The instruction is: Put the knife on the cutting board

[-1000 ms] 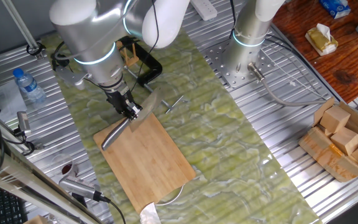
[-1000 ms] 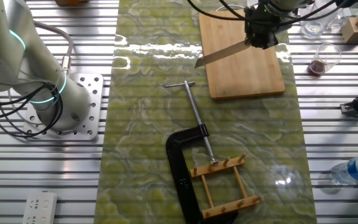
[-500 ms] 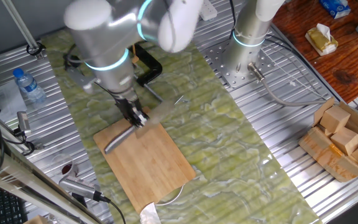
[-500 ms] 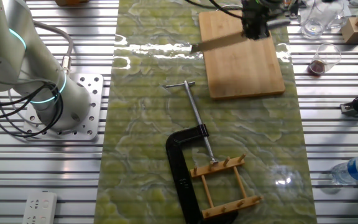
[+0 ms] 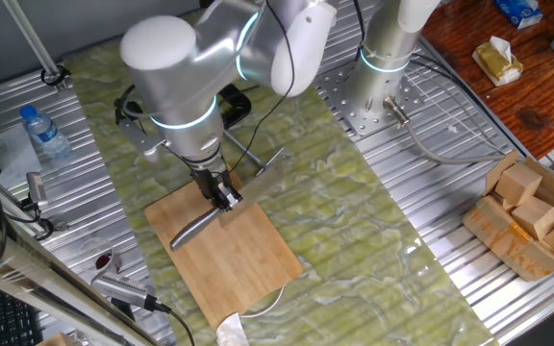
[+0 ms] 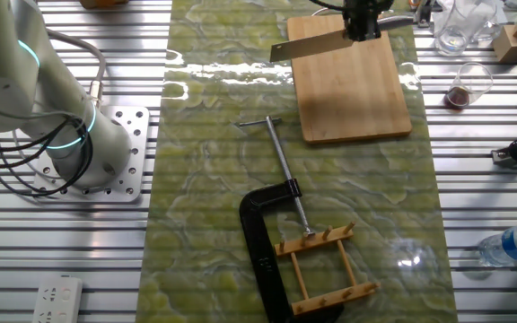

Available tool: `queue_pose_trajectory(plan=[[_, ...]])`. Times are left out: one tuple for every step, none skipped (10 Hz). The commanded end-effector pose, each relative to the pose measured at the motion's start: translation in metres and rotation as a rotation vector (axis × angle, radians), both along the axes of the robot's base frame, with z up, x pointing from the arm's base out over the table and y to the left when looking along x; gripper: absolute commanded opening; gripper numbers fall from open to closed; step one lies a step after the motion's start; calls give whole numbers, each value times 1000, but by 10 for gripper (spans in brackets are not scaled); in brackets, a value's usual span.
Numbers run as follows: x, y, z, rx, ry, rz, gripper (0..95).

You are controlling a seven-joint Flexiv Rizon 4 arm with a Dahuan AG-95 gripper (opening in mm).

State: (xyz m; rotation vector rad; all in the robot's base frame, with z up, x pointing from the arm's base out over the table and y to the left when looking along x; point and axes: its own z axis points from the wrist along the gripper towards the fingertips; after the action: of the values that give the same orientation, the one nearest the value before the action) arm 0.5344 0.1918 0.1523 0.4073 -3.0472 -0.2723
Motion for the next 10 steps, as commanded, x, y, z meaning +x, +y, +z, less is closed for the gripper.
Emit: queue_pose_trajectory(plan=[[1,0,-2,-30,-9,38,0],[1,0,-2,-30,-12,35,0],[1,0,-2,-29,-11,32,0],[1,0,-2,-14,-22,23,0],[1,0,-2,-11,-20,19,0],[1,0,-2,-6,-17,15,0],[11,7,2,-5,-8,7,0],[21,19,4,-7,-2,-3,0],[29,28,3,-5,-1,-7,0],[33,35,2,-3,0,-14,0]])
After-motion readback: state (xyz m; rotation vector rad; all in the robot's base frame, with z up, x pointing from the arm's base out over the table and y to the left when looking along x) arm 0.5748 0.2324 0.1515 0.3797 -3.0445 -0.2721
